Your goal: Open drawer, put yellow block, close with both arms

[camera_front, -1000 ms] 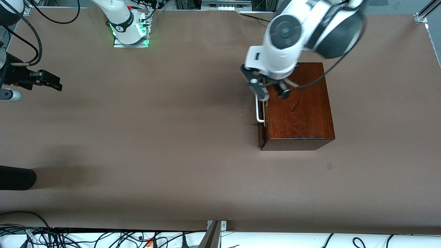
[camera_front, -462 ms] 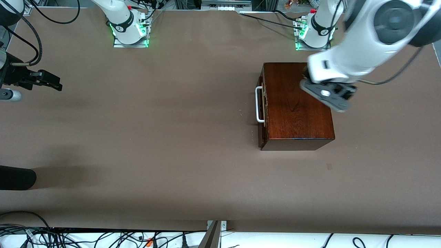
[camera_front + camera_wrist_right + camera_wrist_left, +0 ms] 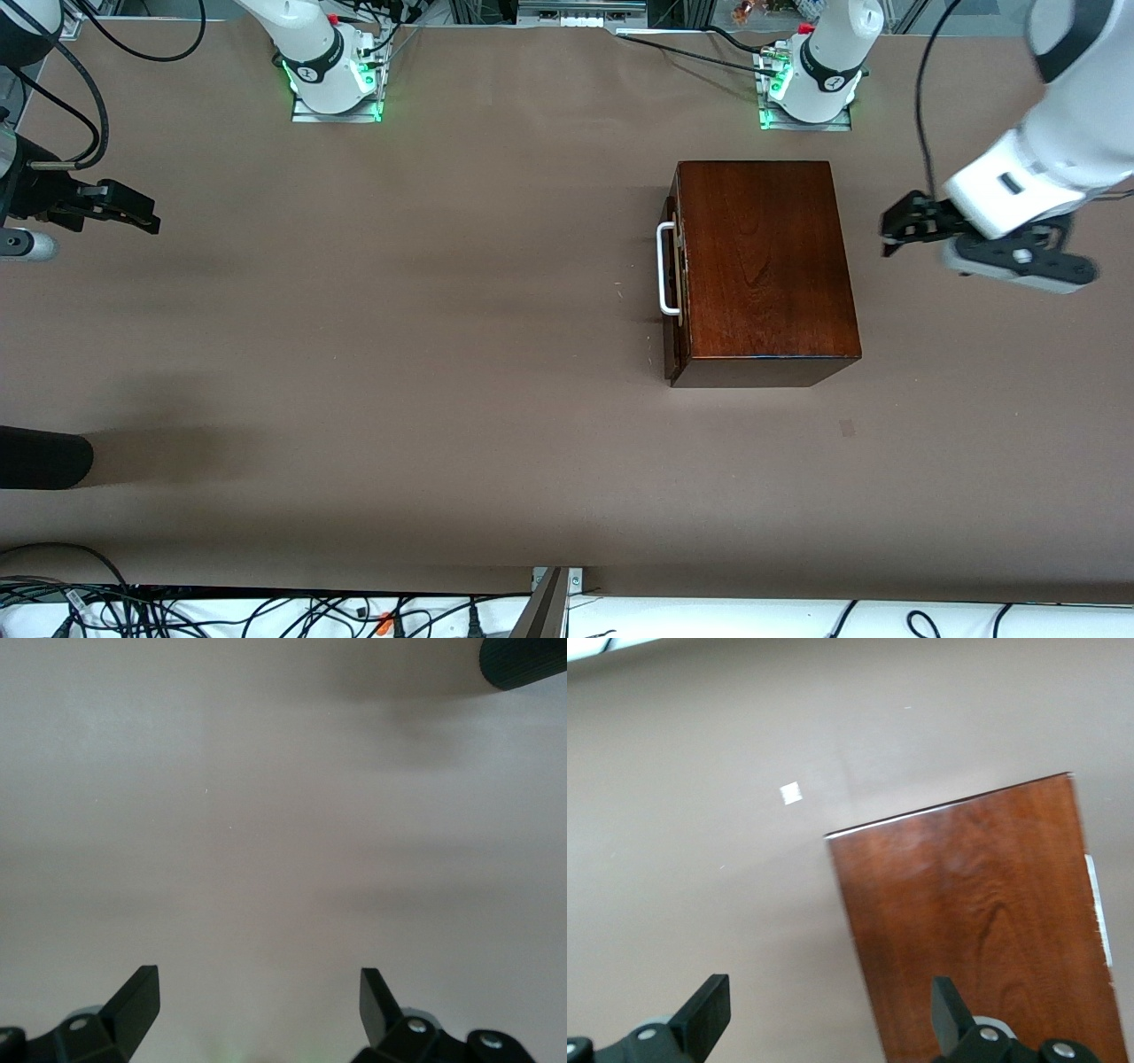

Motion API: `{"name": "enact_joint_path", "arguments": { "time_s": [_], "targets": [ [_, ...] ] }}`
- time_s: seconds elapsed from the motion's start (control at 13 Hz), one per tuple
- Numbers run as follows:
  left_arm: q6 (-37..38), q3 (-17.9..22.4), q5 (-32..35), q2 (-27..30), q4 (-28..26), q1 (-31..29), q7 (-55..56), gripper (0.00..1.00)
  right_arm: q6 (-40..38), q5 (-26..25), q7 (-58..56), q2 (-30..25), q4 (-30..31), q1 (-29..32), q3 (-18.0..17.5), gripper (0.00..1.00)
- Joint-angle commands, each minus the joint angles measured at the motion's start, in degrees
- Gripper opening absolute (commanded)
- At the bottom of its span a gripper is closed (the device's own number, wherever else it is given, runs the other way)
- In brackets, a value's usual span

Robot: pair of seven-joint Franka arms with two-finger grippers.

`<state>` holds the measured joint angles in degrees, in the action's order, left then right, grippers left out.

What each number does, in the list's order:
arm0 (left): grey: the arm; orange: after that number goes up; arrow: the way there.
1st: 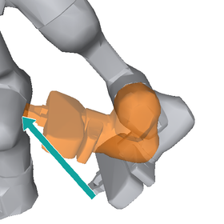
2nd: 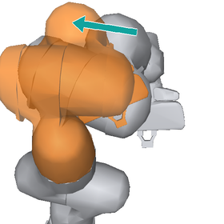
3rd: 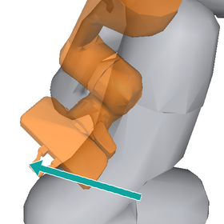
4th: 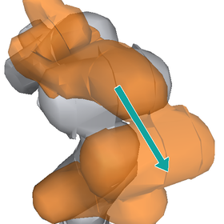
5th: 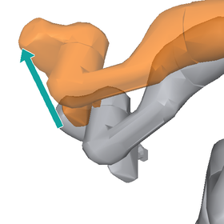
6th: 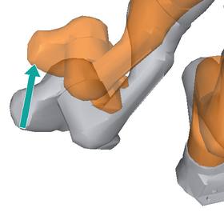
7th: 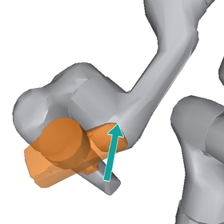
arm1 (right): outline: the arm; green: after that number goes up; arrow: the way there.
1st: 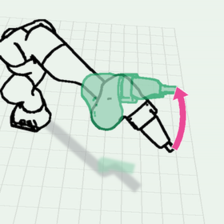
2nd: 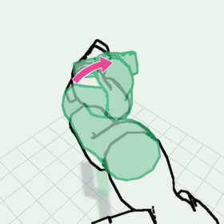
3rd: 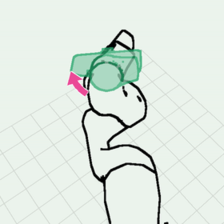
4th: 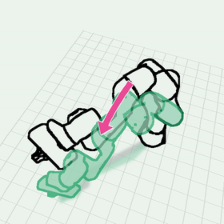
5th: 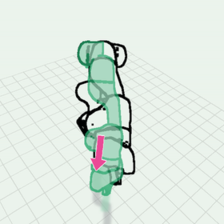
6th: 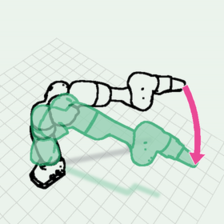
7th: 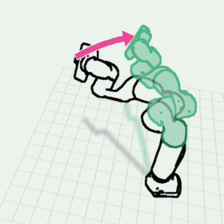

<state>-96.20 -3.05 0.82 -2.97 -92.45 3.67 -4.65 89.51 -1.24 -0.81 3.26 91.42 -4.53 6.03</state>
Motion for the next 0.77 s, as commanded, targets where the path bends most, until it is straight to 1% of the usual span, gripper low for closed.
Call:
{"name": "enact_joint_path", "arguments": {
  "time_s": [0.0,0.23,0.69],
  "targets": [
    [-2.1,-0.8,0.1,5.5,-6.7,-2.1,4.3,1.00,0.1,-0.7,-0.5,-1.2,0.5,0.8,-0.8,1.00],
    [-2.2,-0.2,0.1,5.6,-6.4,-2.3,10.4,1.00,0.1,-0.7,-0.5,-1.2,0.5,0.8,-0.8,1.00],
    [-0.8,0.1,-0.3,5.1,-5.5,-2.3,10.5,1.00,0.1,-0.7,-0.5,-1.2,0.4,0.8,-0.8,1.00]
  ]
}}
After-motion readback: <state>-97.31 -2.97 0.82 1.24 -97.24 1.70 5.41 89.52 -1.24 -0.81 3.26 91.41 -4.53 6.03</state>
